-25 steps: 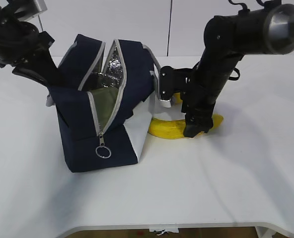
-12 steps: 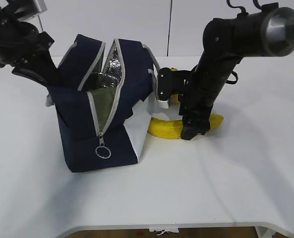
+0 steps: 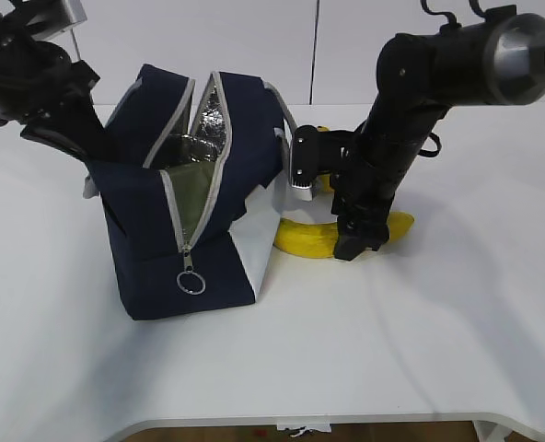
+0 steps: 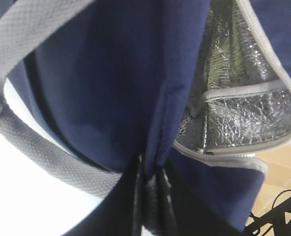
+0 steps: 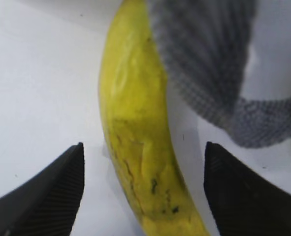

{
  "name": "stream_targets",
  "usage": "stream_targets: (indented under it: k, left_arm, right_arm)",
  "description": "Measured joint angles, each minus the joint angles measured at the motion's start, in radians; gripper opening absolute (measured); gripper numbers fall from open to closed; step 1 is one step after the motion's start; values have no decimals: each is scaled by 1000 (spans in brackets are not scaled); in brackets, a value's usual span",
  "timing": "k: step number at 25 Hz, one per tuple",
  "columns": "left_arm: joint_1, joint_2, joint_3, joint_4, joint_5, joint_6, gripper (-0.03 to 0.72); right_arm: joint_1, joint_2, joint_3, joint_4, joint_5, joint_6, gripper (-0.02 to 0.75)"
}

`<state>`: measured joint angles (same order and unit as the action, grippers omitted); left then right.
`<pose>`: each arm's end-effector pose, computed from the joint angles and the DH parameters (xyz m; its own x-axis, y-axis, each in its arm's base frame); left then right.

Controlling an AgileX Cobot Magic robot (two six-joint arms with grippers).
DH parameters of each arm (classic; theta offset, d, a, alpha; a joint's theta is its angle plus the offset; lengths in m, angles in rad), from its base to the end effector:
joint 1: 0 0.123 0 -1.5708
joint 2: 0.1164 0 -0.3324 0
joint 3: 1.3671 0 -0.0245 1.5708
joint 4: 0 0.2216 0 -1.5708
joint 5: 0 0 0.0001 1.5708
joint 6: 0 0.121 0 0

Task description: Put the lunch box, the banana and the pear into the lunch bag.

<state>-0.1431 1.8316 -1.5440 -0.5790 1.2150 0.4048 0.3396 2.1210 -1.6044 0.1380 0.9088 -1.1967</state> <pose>0.3542 -0.1138 0.3105 -0.9089 0.2870 -0.3024 0.4021 0.7952 -0.4538 0.4156 0.1608 0.1973 -0.0879 -0.9761 -0.1987 -0.9789 0.1215 -0.1640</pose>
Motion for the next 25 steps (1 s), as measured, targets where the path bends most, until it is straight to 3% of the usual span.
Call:
stream_targets:
  k: [9,15,25]
  left_arm:
    - [0,0,0,2,0,0,15]
    - [0,0,0,2,0,0,15]
    - [0,0,0,4,0,0,15]
  right_arm:
    - [0,0,0,19,-2,24,566]
    - [0,0,0,19,-2,26,428]
    - [0,0,-2,41,58,67,281]
